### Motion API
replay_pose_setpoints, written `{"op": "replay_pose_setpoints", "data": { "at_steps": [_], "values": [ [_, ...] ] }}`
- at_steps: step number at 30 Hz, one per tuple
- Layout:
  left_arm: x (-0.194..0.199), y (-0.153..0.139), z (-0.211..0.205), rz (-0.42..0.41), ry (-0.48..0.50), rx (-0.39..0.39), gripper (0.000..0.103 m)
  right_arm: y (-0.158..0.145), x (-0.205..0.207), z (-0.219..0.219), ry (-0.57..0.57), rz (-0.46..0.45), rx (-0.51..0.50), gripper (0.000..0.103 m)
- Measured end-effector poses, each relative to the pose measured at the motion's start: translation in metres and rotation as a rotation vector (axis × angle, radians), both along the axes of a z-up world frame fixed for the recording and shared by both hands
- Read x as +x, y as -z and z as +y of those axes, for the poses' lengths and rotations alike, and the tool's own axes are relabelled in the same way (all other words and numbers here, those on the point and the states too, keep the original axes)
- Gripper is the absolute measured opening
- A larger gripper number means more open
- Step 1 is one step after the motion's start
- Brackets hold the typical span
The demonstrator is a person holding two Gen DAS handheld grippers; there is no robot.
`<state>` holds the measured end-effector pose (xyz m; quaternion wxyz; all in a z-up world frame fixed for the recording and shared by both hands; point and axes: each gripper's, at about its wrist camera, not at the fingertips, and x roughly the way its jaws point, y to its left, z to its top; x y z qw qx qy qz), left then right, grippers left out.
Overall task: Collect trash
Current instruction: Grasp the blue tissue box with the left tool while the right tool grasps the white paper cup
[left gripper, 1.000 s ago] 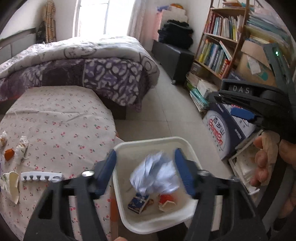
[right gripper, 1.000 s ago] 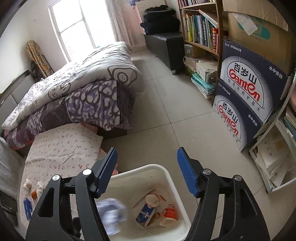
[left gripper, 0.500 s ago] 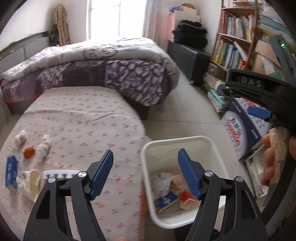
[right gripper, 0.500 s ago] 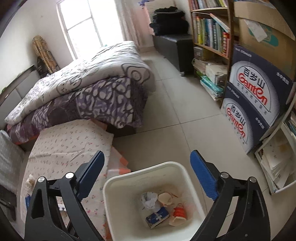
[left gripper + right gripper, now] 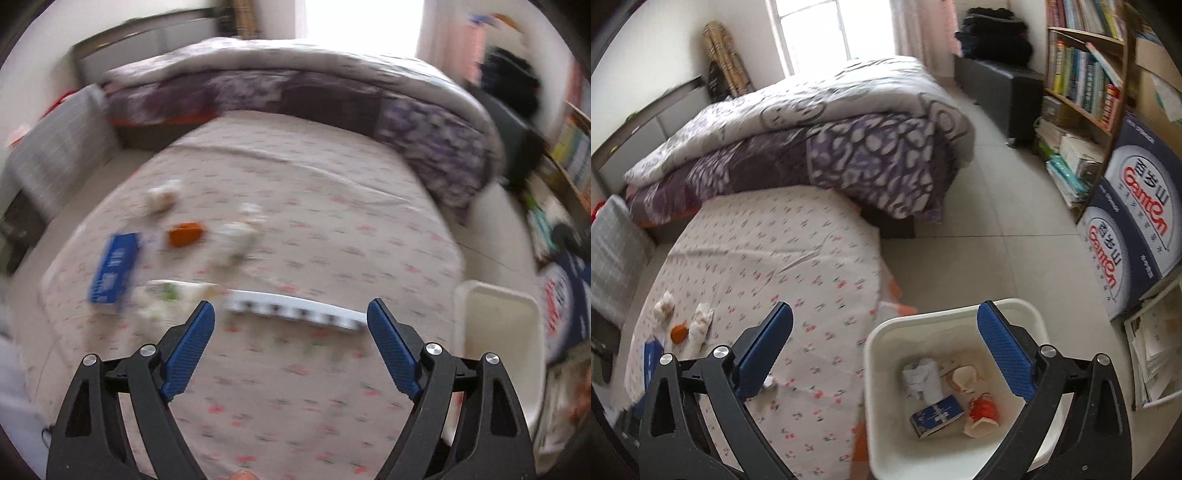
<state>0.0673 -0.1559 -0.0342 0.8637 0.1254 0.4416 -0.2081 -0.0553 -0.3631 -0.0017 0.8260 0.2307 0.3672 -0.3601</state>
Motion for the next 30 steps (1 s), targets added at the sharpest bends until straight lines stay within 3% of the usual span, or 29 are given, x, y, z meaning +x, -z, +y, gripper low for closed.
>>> {"op": "replay_pose_setpoints", "data": {
  "at_steps": [4,7,12,20,22,24,25,30],
  "values": [
    [0.041,-0.008,0.034,-0.094,-0.119,0.076,0.084,0.007,0.022,0.020,-0.061,0.029,0.001,0.096],
    [0.074,-0.008,0.059,-0.119,-0.193,0.129,0.086,0.014,0.038,0.037,-0.118,0.059,-0.010,0.096],
    [0.137,0.013,0.103,-0.002,-0.298,0.121,0.086,0.027,0.068,0.067,-0.223,0.099,-0.011,0.096],
    [0.182,0.067,0.133,0.144,-0.281,0.206,0.086,0.043,0.111,0.112,-0.388,0.113,0.046,0.096],
    [0.192,0.079,0.146,0.199,-0.280,0.181,0.085,0.047,0.119,0.123,-0.426,0.115,0.059,0.096],
    [0.197,0.085,0.159,0.243,-0.273,0.145,0.076,0.050,0.125,0.134,-0.462,0.115,0.076,0.096],
    [0.199,0.087,0.163,0.256,-0.271,0.140,0.066,0.052,0.129,0.140,-0.483,0.114,0.087,0.096],
    [0.191,0.083,0.177,0.245,-0.228,0.124,0.060,0.056,0.146,0.175,-0.620,0.088,0.094,0.096]
  ]
}}
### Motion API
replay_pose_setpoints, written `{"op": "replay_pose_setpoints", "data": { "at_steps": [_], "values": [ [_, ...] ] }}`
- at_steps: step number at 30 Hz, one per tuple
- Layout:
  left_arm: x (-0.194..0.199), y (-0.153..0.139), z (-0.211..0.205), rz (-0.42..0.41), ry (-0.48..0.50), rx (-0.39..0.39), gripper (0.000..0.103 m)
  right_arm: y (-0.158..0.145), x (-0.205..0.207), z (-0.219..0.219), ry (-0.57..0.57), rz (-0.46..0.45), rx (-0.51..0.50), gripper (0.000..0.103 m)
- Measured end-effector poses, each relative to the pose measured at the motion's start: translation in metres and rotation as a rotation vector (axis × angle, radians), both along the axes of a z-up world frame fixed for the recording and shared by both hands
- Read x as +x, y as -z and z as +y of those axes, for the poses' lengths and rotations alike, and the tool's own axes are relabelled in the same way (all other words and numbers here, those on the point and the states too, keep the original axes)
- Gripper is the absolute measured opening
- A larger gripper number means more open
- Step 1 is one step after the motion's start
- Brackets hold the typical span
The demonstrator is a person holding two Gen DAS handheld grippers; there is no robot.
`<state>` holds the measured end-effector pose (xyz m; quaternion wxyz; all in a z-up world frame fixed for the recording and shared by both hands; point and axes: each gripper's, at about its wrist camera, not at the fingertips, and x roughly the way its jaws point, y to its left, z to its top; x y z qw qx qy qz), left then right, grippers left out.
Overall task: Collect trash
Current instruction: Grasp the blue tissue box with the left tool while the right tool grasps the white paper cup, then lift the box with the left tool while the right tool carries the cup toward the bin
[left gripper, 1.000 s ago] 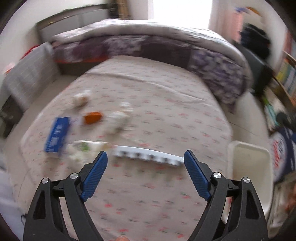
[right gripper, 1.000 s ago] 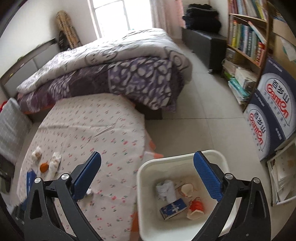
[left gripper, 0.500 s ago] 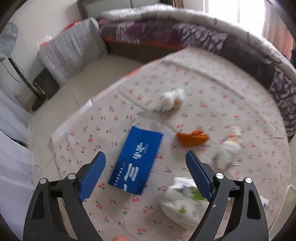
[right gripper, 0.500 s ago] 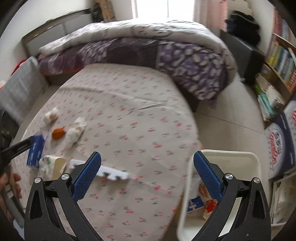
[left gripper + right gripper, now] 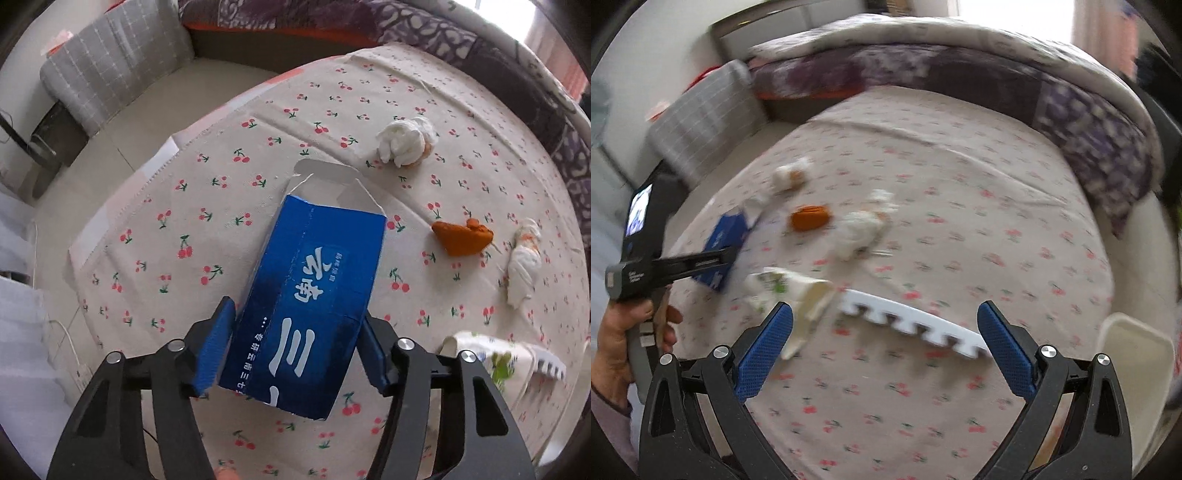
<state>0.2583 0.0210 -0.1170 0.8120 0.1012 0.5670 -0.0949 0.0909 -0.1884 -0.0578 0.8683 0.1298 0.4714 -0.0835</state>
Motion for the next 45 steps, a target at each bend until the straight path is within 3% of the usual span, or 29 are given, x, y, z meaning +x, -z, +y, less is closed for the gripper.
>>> {"op": "replay_pose_setpoints", "data": {
  "at_steps": [6,10,16,20,22,25,29,33,37,45],
  "values": [
    [-0.013,-0.016,0.014,-0.020,0.012,-0.023,0.054,0.005,0.027,0.065,-0.308,-0.082,-0.108,0.096],
    [-0.012,-0.031,0.034,-0.034,-0.021,-0.077,0.052,0.023,0.044,0.099,-0.505,-0.031,-0.236,0.096],
    [-0.017,-0.050,0.053,-0.074,-0.038,-0.114,0.050,0.050,0.062,0.112,-0.595,0.048,-0.295,0.096],
    [-0.017,-0.051,0.062,-0.077,-0.050,-0.122,0.050,0.066,0.066,0.118,-0.607,0.089,-0.331,0.096],
    [-0.016,-0.049,0.063,-0.076,-0.050,-0.119,0.049,0.074,0.069,0.118,-0.596,0.112,-0.347,0.089],
    [-0.016,-0.046,0.065,-0.077,-0.050,-0.116,0.048,0.071,0.069,0.113,-0.569,0.092,-0.283,0.080],
    [-0.017,-0.045,0.064,-0.085,-0.049,-0.119,0.045,0.067,0.070,0.111,-0.529,0.066,-0.245,0.049],
    [-0.018,-0.047,0.061,-0.092,-0.041,-0.119,0.045,0.062,0.071,0.102,-0.483,0.047,-0.166,0.040],
    [-0.020,-0.048,0.058,-0.101,-0.036,-0.112,0.045,0.060,0.071,0.100,-0.443,0.031,-0.154,0.040],
    [-0.020,-0.065,0.064,-0.170,-0.081,-0.127,0.041,0.033,0.065,0.094,-0.345,-0.098,-0.192,0.040]
  ]
}}
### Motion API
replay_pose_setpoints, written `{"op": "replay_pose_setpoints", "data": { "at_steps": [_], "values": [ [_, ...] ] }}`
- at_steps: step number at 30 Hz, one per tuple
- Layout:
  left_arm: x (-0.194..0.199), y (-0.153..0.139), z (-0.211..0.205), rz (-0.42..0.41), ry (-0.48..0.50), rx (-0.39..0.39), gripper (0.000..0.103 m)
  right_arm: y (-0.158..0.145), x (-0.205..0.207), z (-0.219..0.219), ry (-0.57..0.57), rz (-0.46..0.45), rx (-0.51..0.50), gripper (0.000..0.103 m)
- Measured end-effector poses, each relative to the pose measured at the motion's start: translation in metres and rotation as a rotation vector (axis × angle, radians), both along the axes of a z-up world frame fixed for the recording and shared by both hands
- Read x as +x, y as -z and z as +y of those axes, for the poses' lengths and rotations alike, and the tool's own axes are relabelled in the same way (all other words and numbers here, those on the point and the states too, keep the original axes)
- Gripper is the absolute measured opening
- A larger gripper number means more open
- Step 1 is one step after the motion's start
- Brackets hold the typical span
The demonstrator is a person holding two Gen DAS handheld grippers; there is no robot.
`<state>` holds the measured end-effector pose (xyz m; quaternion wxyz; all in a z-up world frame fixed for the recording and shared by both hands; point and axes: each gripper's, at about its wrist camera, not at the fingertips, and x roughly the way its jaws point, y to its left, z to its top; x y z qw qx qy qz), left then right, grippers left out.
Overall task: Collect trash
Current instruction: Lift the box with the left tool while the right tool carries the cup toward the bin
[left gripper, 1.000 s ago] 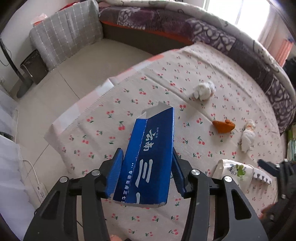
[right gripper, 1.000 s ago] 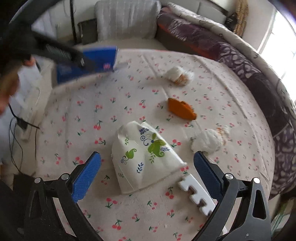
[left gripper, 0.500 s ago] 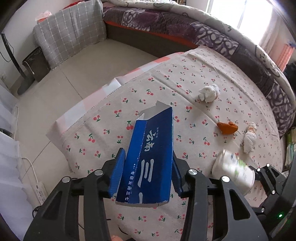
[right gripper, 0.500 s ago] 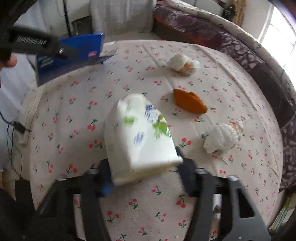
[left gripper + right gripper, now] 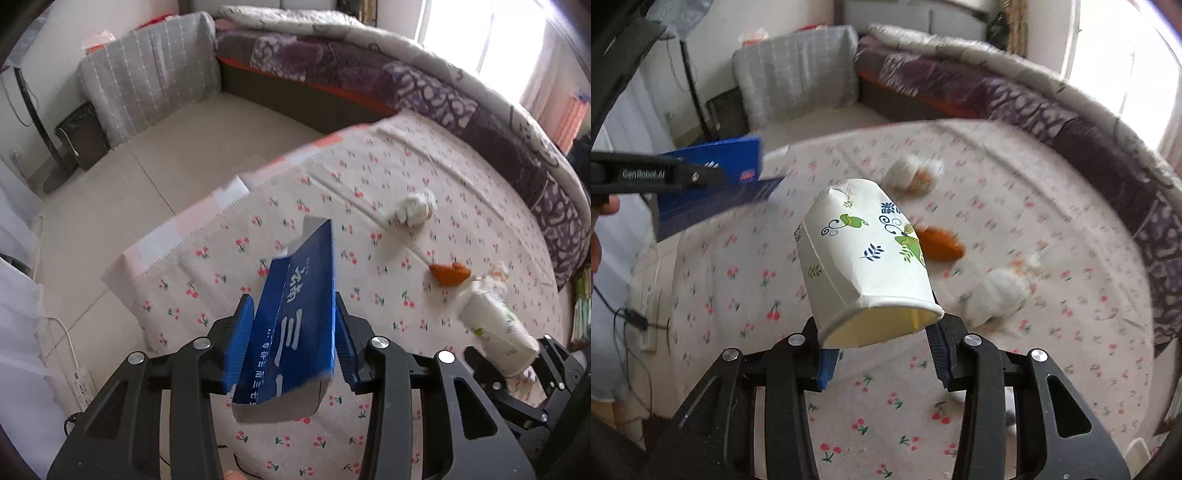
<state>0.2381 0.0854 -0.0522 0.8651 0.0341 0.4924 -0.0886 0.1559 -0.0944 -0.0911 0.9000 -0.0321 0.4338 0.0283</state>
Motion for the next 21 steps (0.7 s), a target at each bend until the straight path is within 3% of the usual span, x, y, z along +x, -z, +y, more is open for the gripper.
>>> {"op": "replay_pose_setpoints", "data": {
  "at_steps": [2,7,12,16,21],
  "values": [
    [-0.003,-0.010,0.000,-0.040,-0.016,-0.011,0.027,-0.009,-0.002,-0.004,0.040,-0.044,-0.031,0.040],
    [-0.011,-0.032,-0.003,-0.111,-0.043,-0.049,0.027,-0.028,-0.013,-0.023,0.138,-0.111,-0.051,0.041],
    [-0.012,-0.031,-0.010,-0.074,-0.014,-0.108,0.024,-0.038,-0.023,-0.040,0.191,-0.116,-0.038,0.041],
    [-0.004,-0.028,0.000,-0.003,-0.039,-0.235,0.021,-0.048,-0.031,-0.047,0.209,-0.128,-0.014,0.041],
    [-0.007,-0.038,-0.003,-0.028,-0.041,-0.274,0.020,-0.060,-0.041,-0.057,0.245,-0.145,0.029,0.040]
  ]
}}
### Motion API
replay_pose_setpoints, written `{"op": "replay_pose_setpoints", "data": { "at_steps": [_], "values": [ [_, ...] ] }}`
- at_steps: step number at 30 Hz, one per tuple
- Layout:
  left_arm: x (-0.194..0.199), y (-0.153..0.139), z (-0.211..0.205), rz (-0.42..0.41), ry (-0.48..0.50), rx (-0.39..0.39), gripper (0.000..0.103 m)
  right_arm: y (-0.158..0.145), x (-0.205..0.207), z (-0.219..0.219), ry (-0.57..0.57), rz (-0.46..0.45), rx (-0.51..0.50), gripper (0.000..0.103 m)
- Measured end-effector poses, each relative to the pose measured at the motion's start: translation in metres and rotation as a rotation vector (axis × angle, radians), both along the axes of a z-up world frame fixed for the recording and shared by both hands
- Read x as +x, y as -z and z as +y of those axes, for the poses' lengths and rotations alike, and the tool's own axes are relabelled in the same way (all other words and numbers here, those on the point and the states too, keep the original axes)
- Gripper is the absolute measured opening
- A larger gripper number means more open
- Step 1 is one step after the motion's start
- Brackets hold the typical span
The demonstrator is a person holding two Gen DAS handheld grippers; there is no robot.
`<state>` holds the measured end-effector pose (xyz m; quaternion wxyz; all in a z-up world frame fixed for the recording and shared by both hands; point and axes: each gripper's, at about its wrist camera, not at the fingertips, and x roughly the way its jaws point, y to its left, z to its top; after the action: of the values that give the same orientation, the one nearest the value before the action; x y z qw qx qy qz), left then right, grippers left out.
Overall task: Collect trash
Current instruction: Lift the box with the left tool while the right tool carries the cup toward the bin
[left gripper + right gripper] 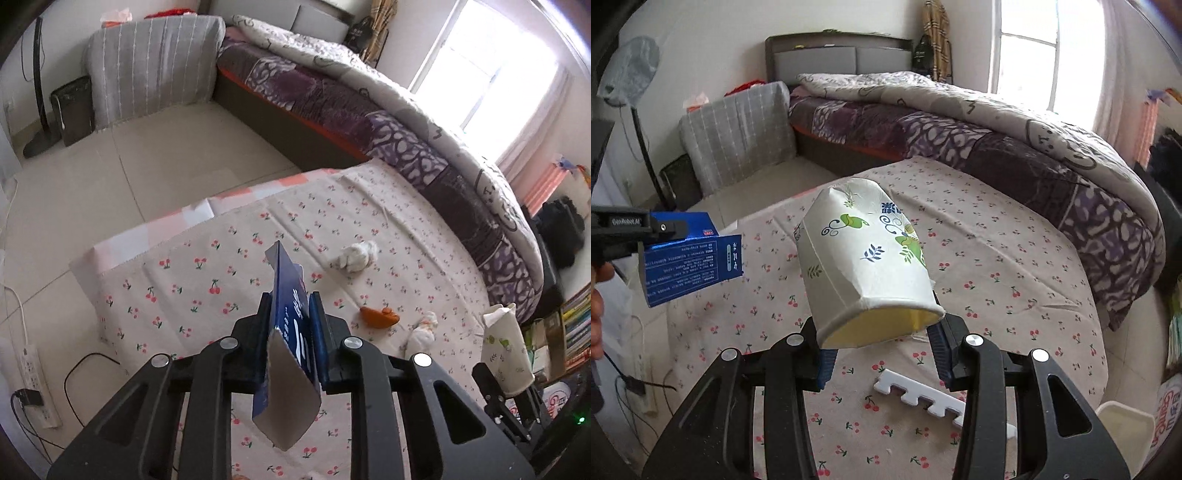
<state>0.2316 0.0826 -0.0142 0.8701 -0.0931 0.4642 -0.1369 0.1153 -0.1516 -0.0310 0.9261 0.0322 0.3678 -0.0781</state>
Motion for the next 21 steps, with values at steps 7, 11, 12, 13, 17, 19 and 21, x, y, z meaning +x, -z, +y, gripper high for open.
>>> {"op": "replay_pose_setpoints", "data": {
  "at_steps": [7,11,12,13,17,19,21],
  "values": [
    [-0.012,-0.018,-0.019,-0.064,0.026,-0.005,0.020,-0.017,-0.019,-0.024,0.063,-0.017,0.021,0.040],
    [-0.024,-0.033,-0.037,-0.132,0.053,0.005,0.020,-0.023,-0.032,-0.037,0.099,-0.028,0.004,0.040],
    [-0.027,-0.037,-0.041,-0.151,0.061,0.007,0.020,-0.025,-0.035,-0.040,0.108,-0.031,0.002,0.040],
    [-0.033,-0.042,-0.049,-0.179,0.073,0.011,0.020,-0.027,-0.040,-0.044,0.119,-0.037,-0.001,0.040],
    [-0.052,-0.057,-0.072,-0.265,0.101,0.051,0.020,-0.038,-0.057,-0.061,0.159,-0.060,-0.009,0.040],
    [-0.061,-0.063,-0.084,-0.302,0.118,0.062,0.020,-0.043,-0.066,-0.070,0.182,-0.069,-0.015,0.040],
    [-0.069,-0.069,-0.096,-0.326,0.138,0.061,0.020,-0.046,-0.073,-0.079,0.201,-0.074,-0.014,0.040]
  ]
}}
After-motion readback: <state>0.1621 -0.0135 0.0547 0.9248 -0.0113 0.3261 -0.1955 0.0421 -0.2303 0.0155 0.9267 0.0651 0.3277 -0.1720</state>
